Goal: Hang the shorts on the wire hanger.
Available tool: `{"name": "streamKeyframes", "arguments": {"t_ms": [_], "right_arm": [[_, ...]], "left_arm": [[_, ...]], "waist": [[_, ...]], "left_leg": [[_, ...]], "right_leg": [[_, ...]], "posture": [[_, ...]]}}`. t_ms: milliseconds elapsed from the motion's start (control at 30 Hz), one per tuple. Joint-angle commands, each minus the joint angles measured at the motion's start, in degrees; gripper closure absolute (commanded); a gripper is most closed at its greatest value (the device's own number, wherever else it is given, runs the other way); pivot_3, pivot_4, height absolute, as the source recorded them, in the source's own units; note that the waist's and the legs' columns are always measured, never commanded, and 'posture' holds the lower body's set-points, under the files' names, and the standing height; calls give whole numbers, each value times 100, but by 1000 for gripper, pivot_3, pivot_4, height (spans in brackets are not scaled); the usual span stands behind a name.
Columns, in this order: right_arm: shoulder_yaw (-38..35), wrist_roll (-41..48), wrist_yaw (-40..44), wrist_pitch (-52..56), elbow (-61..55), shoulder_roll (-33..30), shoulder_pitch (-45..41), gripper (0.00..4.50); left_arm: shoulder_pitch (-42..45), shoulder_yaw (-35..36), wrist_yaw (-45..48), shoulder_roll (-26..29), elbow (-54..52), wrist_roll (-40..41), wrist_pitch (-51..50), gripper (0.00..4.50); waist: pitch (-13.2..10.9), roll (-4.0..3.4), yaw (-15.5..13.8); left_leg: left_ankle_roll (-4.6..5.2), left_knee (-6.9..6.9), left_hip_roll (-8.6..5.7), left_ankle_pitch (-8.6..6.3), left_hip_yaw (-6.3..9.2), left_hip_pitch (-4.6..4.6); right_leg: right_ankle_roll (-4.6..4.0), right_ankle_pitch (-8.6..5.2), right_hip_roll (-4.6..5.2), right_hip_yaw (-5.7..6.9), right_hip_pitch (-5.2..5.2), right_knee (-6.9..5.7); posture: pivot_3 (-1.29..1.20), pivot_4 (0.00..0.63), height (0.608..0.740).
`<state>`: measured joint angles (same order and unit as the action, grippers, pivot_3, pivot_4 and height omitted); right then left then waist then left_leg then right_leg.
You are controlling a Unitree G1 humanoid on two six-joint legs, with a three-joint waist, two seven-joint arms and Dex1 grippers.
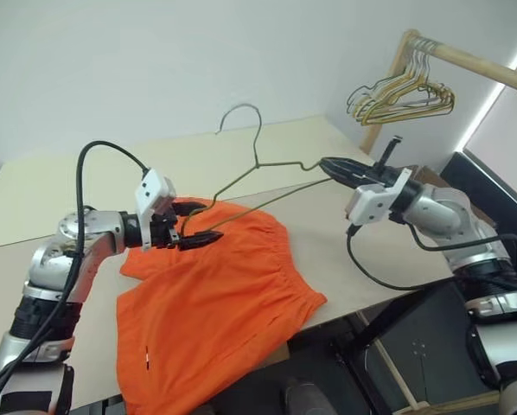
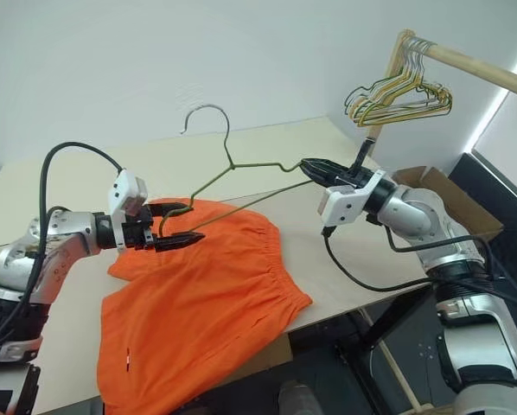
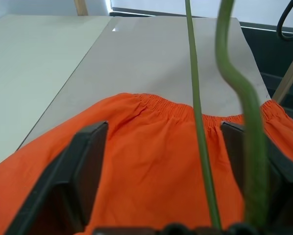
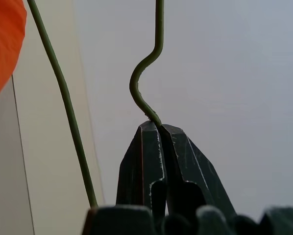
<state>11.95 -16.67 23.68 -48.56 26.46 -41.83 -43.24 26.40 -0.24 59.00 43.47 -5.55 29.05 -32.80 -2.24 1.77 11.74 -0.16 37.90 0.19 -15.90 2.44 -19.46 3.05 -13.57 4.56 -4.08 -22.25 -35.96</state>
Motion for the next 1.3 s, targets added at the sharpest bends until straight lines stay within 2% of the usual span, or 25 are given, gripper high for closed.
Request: {"name": "streamKeyframes", "arguments": {"t_ms": [33, 300, 467, 567, 733, 800, 933, 1033, 1067, 1300], "right_arm": [[-97, 188, 88, -214, 133, 80, -357, 4500], [-68, 199, 238, -483, 407, 265, -546, 4500], [16, 239, 410, -691, 512, 302, -579, 4500], [216, 868, 1170, -664, 406, 195, -488, 3752], [515, 2368, 3048, -51, -79, -217, -338, 2120], [491, 2955, 3772, 580, -277, -285, -402, 1470], [411, 3651, 4799, 3143, -721, -378, -939, 111], [640, 3344, 5498, 4307, -601, -395, -1527, 47], [677, 3297, 5737, 4402, -488, -332, -1655, 47], [1215, 2281, 5950, 5430, -137, 183, -2240, 47]], "left_arm": [[-70, 84, -12, 64, -282, -57, 68, 1862], [-245, 184, 7, 205, -435, -85, 65, 4489], [-267, 229, -171, 319, -623, -142, -91, 4489], [-407, 362, -152, 486, -767, -146, -84, 4500], [-696, 564, -123, 809, -932, -237, -25, 4500], [-809, 633, -119, 887, -1019, -210, -22, 4500], [-968, 644, -86, 979, -1215, -232, 101, 4500], [-985, 596, 20, 1044, -1305, -256, 205, 4500], [-969, 577, 54, 1055, -1313, -267, 237, 4500], [-805, 491, 136, 1047, -1232, -290, 319, 4500]], "waist": [[0, 0, -12], [0, -1, -168], [-1, -1, -307], [-1, -1, -328], [-2, -2, -367], [-2, -3, -394], [-7, -10, -487], [-20, -31, -593], [-21, -32, -622], [-21, -32, -750]], "left_leg": [[0, 0, 0, 0, 1, 0], [0, 0, -8, 0, 3, 1], [0, 0, -14, 0, 3, 2], [0, 0, -14, 0, 3, 2], [0, 0, -13, 0, 7, 3], [0, 0, -14, 0, 8, 4], [0, 0, -12, 0, 9, 9], [0, 0, -13, 0, 9, 8], [0, 0, -12, 0, 9, 8], [-2, 0, 1, 1, -40, 7]], "right_leg": [[0, 0, 0, 0, 0, 0], [1, 0, 7, 1, 0, -1], [1, 0, 11, 2, -1, -4], [1, 0, 12, 2, -1, -5], [1, 0, 12, 5, 0, -5], [1, 0, 14, 6, 0, -7], [0, 0, 12, 6, 1, -13], [0, 1, 12, 10, -3, -15], [-1, 0, 9, 12, -6, -14], [-11, 2, -7, 19, -8, -19]], "posture": [[-80, 0, 740], [-34, 0, 740], [-26, 0, 740], [-21, 0, 740], [-3, 0, 740], [-3, 0, 740], [5, 0, 740], [-1, 0, 740], [-5, 0, 740], [-15, 0, 740]]}}
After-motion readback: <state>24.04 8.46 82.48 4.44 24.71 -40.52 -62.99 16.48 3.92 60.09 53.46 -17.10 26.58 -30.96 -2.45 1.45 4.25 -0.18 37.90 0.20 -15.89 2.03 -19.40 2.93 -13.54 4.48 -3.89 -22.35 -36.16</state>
